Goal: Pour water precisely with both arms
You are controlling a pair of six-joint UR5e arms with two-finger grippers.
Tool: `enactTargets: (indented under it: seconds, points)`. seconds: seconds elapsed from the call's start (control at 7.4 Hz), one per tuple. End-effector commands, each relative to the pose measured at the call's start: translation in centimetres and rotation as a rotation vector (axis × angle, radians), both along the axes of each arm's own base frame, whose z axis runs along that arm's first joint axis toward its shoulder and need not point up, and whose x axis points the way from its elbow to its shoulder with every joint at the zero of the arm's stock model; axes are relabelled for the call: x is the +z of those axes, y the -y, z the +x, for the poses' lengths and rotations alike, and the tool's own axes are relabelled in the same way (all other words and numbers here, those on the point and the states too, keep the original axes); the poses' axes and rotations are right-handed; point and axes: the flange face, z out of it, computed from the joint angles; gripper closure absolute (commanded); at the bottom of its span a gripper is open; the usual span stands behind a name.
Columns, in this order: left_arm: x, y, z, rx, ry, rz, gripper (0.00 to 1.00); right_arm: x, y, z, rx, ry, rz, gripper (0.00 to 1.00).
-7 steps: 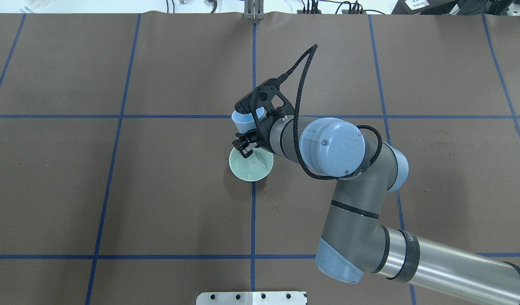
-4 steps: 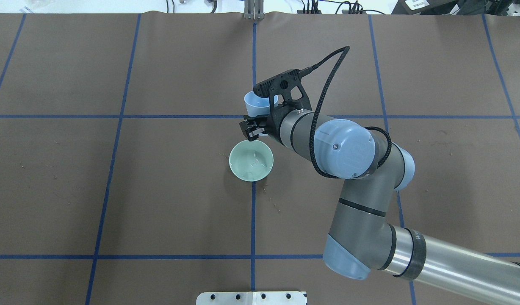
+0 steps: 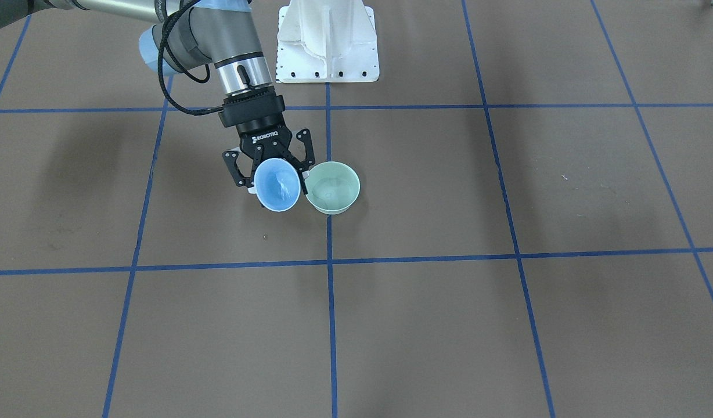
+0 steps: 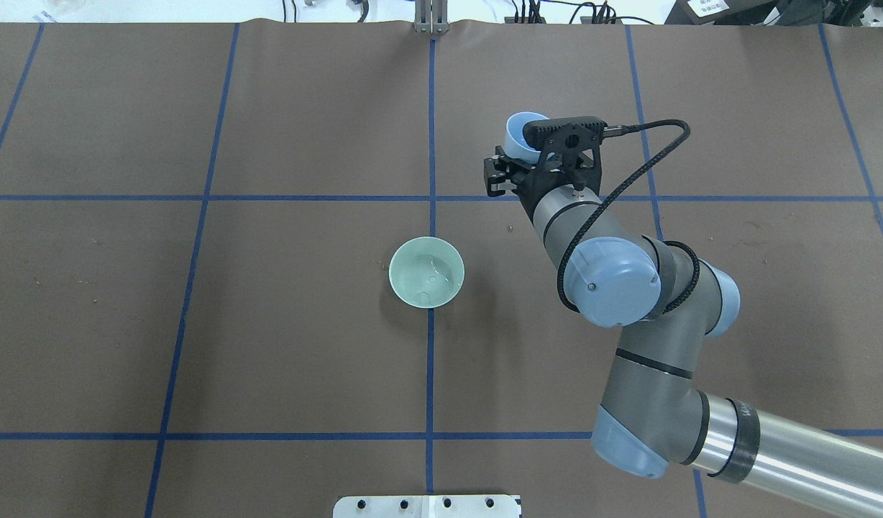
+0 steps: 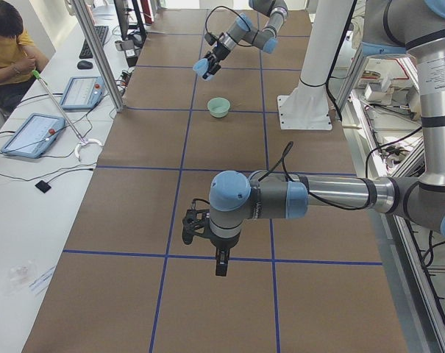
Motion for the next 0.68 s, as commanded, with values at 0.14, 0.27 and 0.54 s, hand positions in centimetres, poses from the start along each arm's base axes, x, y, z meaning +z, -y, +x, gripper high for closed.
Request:
enactTargets:
  seconds: [0.14, 0.27, 0.54]
  points:
    - [0.0, 0.1, 0.0, 0.000, 0.000, 0.005, 0.00, 10.3, -0.4, 3.3, 0.174, -0.084, -0.058, 1.00]
    - [-0.1, 0.1, 0.0, -0.001, 0.000, 0.006, 0.00, 12.4, -0.6, 4.2, 0.203, -0.098, -0.073, 1.00]
    - [-0.2, 0.2, 0.0, 0.000, 0.001, 0.009, 0.00, 18.1, -1.4, 6.9, 0.273, -0.084, -0.143, 1.00]
